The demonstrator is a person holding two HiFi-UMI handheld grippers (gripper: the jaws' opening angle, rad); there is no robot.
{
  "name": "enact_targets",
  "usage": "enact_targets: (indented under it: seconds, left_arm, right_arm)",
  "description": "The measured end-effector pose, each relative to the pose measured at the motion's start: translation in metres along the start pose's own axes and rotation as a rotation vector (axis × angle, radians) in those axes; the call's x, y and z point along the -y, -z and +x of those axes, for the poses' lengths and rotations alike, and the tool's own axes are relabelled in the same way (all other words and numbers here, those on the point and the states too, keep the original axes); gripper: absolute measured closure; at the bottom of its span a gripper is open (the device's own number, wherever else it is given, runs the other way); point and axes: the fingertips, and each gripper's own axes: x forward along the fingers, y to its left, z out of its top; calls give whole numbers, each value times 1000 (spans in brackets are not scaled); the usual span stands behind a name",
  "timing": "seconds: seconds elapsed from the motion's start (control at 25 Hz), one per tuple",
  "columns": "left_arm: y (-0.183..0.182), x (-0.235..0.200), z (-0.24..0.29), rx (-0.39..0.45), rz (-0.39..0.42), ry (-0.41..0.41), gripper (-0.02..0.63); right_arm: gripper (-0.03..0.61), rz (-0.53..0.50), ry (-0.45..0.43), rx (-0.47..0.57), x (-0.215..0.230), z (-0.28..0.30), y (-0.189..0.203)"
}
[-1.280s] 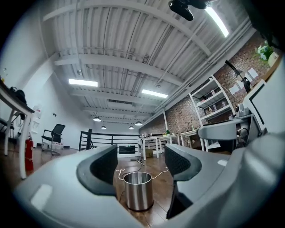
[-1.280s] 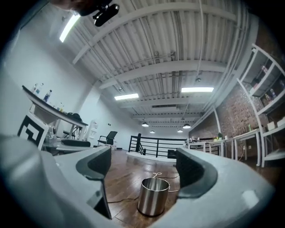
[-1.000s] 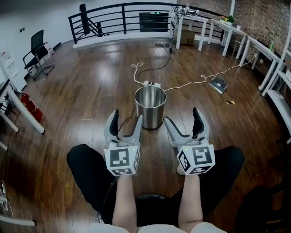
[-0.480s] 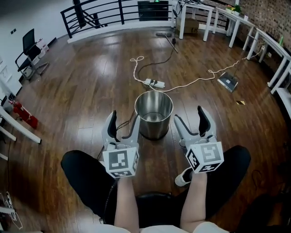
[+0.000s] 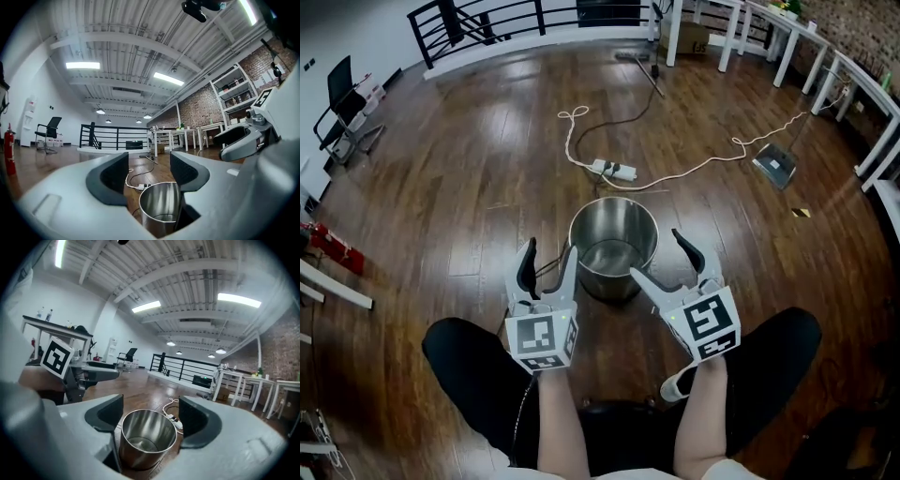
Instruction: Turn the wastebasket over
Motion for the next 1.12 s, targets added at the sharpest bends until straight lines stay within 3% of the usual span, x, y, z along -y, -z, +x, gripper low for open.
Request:
enact_targets:
  seconds: [0.24, 0.56, 0.8, 1.0, 1.08, 1.12]
  left_arm:
    - [19, -33, 19, -34, -9, -47, 314]
    - [38, -70, 25, -71, -43, -134, 318]
    - [47, -62, 29, -83, -31, -109, 327]
    - [57, -85, 25, -102, -63, -164, 331]
    - [59, -90, 22, -107, -65, -173, 333]
    - [61, -91, 21, -110, -65, -173, 333]
  right_arm:
    - [221, -133, -300, -182, -40, 87, 12]
    - [261, -99, -511, -447, -105, 166, 79]
    - [318, -46, -506, -559, -129, 187, 130]
    - [410, -113, -466, -597, -138, 204, 154]
    - [500, -94, -426, -599, -137, 207, 156]
    - [508, -59, -407, -597, -135, 207, 156]
